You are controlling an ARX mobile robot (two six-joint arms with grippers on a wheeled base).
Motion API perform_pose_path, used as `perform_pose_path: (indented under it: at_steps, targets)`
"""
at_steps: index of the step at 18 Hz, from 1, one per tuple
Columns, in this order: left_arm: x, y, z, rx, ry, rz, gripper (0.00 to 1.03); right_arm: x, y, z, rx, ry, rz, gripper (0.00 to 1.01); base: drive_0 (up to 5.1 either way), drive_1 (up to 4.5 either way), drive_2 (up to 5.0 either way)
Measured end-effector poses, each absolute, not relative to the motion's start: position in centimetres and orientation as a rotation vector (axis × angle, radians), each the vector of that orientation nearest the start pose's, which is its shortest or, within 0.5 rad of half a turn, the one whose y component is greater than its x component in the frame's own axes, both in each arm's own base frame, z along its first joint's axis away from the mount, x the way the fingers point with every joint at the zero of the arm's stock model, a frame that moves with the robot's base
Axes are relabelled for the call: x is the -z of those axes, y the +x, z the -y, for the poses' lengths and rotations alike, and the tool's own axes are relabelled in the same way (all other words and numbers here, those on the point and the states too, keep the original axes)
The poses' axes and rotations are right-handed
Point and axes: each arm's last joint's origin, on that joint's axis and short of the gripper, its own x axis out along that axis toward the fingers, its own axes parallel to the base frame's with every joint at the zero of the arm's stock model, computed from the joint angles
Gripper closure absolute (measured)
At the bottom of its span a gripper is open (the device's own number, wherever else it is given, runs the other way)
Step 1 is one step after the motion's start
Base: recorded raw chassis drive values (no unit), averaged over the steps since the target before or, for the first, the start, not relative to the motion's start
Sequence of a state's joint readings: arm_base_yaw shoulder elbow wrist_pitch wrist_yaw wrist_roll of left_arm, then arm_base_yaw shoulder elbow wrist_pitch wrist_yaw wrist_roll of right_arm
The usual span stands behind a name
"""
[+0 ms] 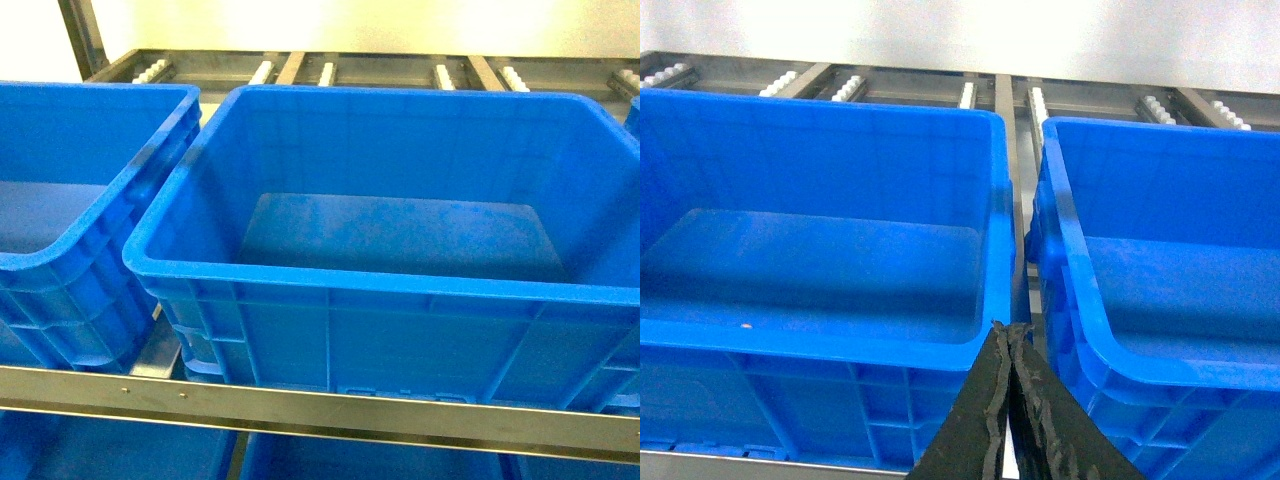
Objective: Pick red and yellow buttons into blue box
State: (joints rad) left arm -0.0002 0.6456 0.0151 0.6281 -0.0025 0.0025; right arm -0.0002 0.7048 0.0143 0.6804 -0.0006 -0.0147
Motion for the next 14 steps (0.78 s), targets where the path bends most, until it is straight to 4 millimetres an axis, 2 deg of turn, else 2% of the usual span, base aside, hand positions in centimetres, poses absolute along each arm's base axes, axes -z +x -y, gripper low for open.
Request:
perform_pose_path:
  at_steps: [14]
  targets:
    - [-17.1,11.3,0.0,-0.002,0.002,0.016,1.01,-17.1,11.5,0.0,0.000,-0.015,0.016,0.99,0.0,0.00,0.0]
